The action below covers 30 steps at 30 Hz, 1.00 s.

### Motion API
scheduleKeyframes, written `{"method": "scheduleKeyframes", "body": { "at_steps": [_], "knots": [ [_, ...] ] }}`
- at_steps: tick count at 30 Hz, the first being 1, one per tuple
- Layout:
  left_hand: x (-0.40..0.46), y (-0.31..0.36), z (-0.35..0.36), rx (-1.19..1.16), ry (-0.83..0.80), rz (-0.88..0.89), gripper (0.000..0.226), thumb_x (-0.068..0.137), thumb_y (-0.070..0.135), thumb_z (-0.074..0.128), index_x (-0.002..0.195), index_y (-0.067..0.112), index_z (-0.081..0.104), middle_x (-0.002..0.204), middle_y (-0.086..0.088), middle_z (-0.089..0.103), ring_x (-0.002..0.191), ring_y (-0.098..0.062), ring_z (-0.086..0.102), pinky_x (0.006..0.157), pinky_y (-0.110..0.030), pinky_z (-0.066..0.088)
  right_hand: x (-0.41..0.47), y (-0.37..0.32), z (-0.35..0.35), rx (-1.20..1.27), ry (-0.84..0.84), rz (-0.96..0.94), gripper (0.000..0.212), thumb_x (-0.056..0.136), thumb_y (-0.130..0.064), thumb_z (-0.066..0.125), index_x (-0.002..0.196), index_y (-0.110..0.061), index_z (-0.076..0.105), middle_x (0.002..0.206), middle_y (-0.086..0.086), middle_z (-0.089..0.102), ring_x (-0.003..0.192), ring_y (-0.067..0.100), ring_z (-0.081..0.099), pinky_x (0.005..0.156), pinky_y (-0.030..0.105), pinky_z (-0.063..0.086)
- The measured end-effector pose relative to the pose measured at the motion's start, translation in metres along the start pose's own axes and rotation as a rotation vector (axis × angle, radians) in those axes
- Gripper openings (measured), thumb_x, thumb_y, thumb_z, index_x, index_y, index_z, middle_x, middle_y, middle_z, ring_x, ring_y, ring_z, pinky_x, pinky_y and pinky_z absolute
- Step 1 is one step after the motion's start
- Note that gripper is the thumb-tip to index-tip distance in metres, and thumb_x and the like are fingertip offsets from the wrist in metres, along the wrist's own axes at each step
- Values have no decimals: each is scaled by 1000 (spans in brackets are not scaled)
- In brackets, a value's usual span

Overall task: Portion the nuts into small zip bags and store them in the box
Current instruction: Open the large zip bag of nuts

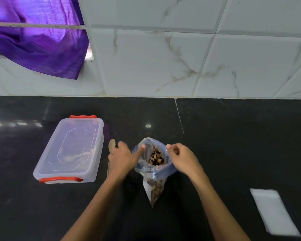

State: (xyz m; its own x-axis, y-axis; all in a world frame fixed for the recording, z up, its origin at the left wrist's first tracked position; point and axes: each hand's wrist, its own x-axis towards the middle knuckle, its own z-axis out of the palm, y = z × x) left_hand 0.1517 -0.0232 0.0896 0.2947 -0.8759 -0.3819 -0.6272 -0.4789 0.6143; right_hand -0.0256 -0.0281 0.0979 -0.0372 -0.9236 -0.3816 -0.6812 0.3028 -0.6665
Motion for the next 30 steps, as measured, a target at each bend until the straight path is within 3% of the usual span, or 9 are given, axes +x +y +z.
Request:
{"method": "scheduleKeyframes", "body": {
  "at_steps": [2, 4, 7, 12, 15, 22, 25, 28, 30],
  "knots": [
    [-7, -3, -4, 23, -46, 0, 45, 88, 52, 58, 86, 7, 55, 88, -4, 59, 81, -20, 61, 75, -34, 49, -12, 4, -4, -133, 6, 54, 49, 93, -51, 47, 116, -10, 59, 101, 3, 63, 88, 14, 60, 68, 31, 47],
    [-12, -3, -5, 59, -85, -7, 38, 91, 41, 59, 71, 8, 61, 62, -1, 55, 54, -12, 51, 57, -26, 44, -19, 3, -7, -132, -36, 71, 37, 94, -43, 51, 102, -11, 67, 84, 3, 65, 70, 11, 59, 66, 30, 50],
    [-12, -2, -4, -35, -159, -40, 24, 96, 25, 55, 81, 11, 67, 68, -3, 61, 56, -10, 51, 52, -22, 40, -22, -2, -7, 19, -86, 116, 20, 96, -28, 51, 94, -16, 67, 81, 0, 63, 62, 7, 55, 58, 21, 46],
    [-18, -7, 1, -1030, -475, -417, 28, 102, 17, 39, 87, 11, 62, 75, -8, 63, 67, -16, 52, 61, -26, 39, -20, 12, 4, 909, -182, 330, 20, 98, -12, 45, 101, -8, 65, 101, 13, 69, 90, 21, 64, 88, 38, 52],
    [-19, -15, 8, -1336, -523, -596, 28, 103, 16, 35, 90, 9, 59, 75, -12, 64, 71, -20, 54, 62, -29, 38, -22, 20, 8, 1292, -298, 432, 25, 95, 2, 43, 98, -11, 64, 94, 12, 69, 86, 20, 61, 75, 29, 46],
    [-24, -13, 14, -1032, -419, -529, 43, 92, 43, 56, 116, 7, 58, 107, -15, 60, 98, -28, 56, 73, -37, 50, -24, 22, 14, 914, -233, 346, 21, 99, -13, 44, 102, -22, 63, 95, 4, 67, 76, 14, 56, 60, 26, 39],
    [-30, -14, 9, -742, -426, -471, 54, 81, 50, 67, 110, 5, 57, 92, -10, 54, 78, -21, 55, 66, -35, 53, -33, 14, 5, 496, -182, 342, 26, 98, -43, 42, 92, -24, 59, 92, 2, 65, 69, 11, 56, 54, 23, 41],
    [-34, -10, 6, -632, -403, -414, 50, 81, 38, 71, 109, 0, 58, 85, -10, 59, 72, -19, 59, 60, -32, 55, -38, 8, 4, 254, -169, 291, 54, 88, -63, 46, 87, -13, 66, 77, 0, 66, 57, 7, 56, 45, 18, 39],
    [-35, -5, 6, -606, -374, -394, 28, 86, 20, 68, 102, -1, 60, 82, -13, 63, 71, -20, 63, 61, -31, 55, -40, 3, 6, 271, -181, 284, 48, 85, -58, 56, 86, -13, 69, 74, -1, 68, 55, 6, 58, 43, 18, 40]
  ]
}}
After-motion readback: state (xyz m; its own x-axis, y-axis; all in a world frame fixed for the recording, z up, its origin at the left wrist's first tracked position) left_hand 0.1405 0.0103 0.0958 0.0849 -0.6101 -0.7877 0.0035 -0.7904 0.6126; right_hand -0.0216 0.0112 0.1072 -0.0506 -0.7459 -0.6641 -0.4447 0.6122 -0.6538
